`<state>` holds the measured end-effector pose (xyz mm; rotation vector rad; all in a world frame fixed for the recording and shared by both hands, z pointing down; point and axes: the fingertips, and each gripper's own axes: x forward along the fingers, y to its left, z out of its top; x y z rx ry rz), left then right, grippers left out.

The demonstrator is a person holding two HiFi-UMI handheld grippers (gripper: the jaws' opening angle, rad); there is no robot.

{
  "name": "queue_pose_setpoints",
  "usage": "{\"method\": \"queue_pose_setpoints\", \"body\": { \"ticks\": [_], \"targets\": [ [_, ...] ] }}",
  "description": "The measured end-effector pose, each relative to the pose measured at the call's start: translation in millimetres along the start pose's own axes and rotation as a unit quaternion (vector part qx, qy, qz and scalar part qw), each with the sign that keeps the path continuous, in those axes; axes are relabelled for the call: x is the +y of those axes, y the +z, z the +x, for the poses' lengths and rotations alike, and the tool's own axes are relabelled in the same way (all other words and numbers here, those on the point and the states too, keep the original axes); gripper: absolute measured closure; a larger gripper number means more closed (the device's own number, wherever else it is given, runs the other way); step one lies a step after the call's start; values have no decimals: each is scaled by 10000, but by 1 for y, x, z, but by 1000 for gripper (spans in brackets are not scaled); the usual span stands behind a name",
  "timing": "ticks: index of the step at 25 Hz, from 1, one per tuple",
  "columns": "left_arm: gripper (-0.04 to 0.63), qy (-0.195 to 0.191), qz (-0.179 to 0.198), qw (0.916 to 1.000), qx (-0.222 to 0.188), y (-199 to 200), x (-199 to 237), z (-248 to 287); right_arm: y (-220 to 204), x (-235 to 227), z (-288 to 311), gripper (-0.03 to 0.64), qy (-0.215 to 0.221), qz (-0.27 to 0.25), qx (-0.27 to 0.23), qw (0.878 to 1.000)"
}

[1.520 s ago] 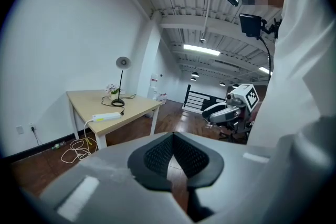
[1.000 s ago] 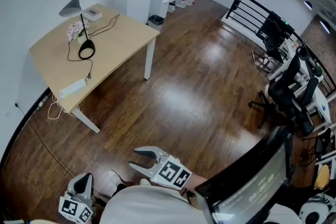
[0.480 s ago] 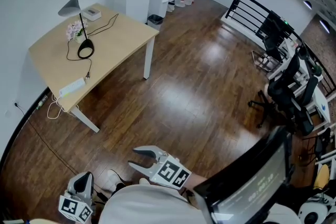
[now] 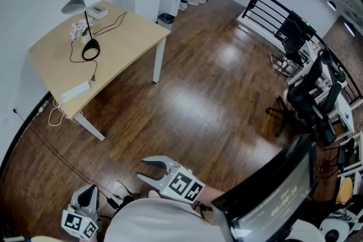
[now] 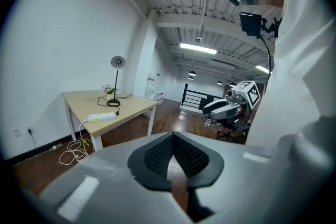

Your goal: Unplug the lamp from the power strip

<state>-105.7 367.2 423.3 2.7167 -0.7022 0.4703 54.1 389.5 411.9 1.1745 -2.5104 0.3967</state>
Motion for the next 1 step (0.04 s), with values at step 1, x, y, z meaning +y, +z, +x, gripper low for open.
{"method": "queue_pose_setpoints", "body": {
  "ticks": [1],
  "targets": [
    [589,12,-41,10000,16,0,1,0,0,0,1,449,-1,0,9,10000]
  ]
}}
